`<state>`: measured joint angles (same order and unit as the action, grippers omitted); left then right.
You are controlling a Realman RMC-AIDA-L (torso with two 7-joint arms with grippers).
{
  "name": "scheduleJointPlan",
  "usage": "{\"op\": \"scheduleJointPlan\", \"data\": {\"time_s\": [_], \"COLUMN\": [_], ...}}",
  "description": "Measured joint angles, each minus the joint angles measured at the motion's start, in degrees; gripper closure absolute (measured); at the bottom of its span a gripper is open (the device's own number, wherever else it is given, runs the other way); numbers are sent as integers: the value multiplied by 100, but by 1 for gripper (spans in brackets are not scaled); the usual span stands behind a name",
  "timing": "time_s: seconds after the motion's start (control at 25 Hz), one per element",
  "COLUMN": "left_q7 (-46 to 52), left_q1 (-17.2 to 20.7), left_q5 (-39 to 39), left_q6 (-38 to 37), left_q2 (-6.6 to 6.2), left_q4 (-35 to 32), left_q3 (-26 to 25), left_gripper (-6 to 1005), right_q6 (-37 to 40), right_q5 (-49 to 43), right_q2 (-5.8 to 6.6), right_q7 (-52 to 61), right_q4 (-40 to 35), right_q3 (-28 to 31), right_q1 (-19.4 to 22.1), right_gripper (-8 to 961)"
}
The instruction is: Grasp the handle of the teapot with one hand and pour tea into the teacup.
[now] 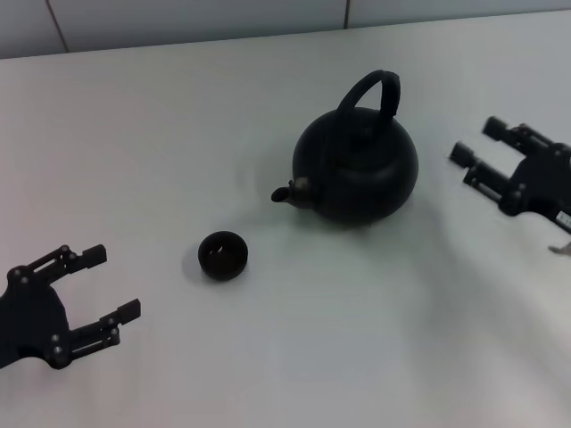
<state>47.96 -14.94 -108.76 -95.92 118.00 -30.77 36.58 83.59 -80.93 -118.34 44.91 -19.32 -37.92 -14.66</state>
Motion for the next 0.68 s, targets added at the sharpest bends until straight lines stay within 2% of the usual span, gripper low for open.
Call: {"op": "scheduleJointPlan", "data": {"time_s": [0.04,0.08,0.16,0.24,0.28,0.44,0.56,0.64,0.68], "left_q7": [20,34,98,344,344,813,1235,1505,1505], "left_q1": [-40,-57,-111,-291,-291,-644,-1002,-1280,-1280], "left_q5": [-33,-44,-86,-276,-276,-727,-1234,-1680,-1680], "left_q6": [-20,-26,-48,-71,-71,-83,-88,-90,-90], "left_q2": [-16,-29,-76,-200,-200,-356,-442,-448,-448], "left_q4": [-28,-37,-51,-73,-73,-168,-305,-439,-439], "left_q3": [31,46,69,77,77,84,86,86,86], "left_gripper": [198,198,198,198,198,198,198,198,198], "right_q6": [333,333,651,1060,1060,1289,1376,1439,1439], "right_q5": [-597,-597,-1385,-2537,-2537,-3820,-4038,-4276,-4276], "right_q2": [113,113,232,358,358,371,366,361,361], "right_q7": [414,414,878,1392,1392,1947,2018,2161,2161], "right_q4": [-235,-235,-536,-950,-950,-1726,-1918,-2100,-2100], "right_q3": [-65,-65,-80,-83,-83,-84,-85,-87,-87], "right_q1": [-44,-44,-146,-366,-366,-802,-958,-1160,-1160], "right_gripper": [310,310,310,310,310,310,310,310,310]}}
